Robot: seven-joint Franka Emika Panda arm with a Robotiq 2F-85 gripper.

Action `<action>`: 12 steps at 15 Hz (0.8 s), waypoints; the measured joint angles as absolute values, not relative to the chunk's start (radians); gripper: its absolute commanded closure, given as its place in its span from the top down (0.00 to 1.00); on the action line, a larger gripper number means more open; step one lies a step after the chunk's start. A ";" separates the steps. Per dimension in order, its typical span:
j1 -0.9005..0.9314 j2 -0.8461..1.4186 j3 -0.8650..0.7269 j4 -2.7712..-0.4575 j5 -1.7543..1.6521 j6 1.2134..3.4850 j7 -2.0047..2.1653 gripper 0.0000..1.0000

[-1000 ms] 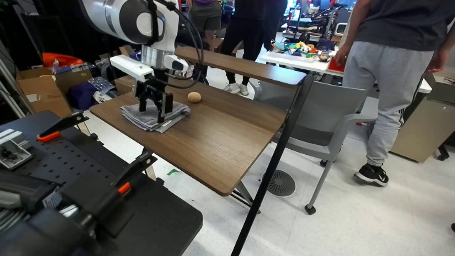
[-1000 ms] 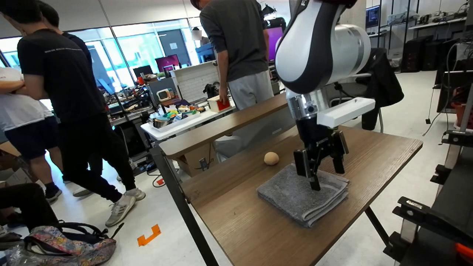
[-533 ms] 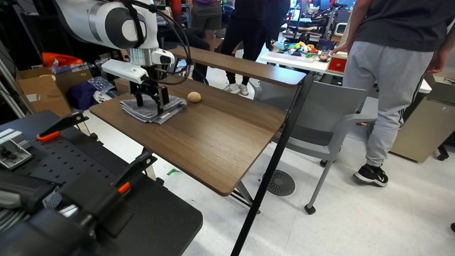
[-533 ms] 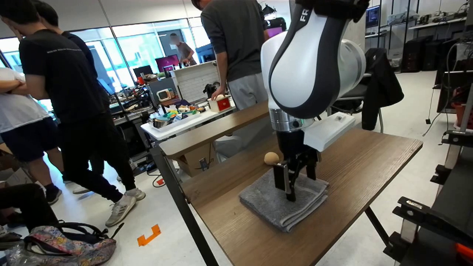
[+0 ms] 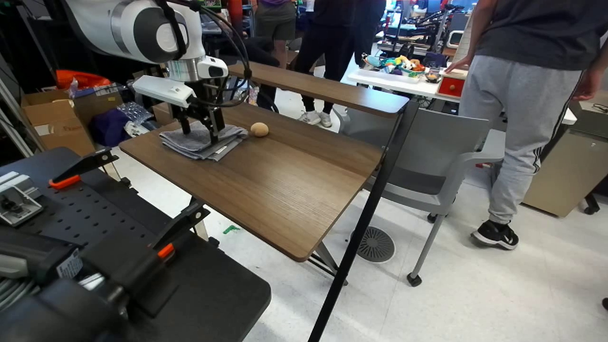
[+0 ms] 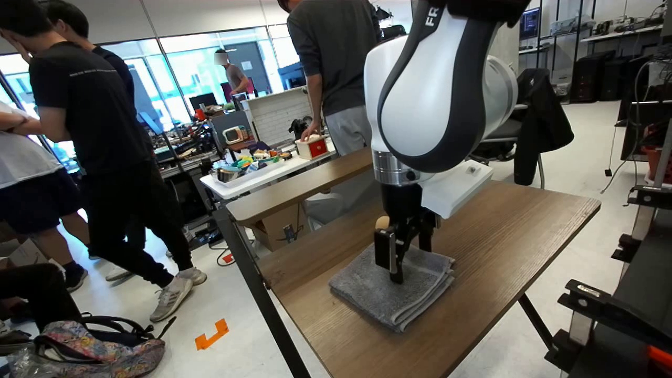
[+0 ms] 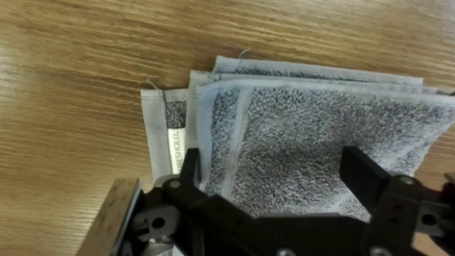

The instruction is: Move the brown plushie to the left, then use the towel to wipe the table

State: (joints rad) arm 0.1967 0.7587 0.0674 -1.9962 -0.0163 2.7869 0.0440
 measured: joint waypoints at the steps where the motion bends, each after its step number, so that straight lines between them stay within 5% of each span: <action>1: 0.197 0.759 0.067 -1.994 -0.016 2.787 0.044 1.00; 12: 0.200 0.766 0.070 -1.972 -0.008 2.760 0.053 1.00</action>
State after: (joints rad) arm 0.2003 0.7656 0.0704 -1.9719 -0.0084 2.7602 0.0534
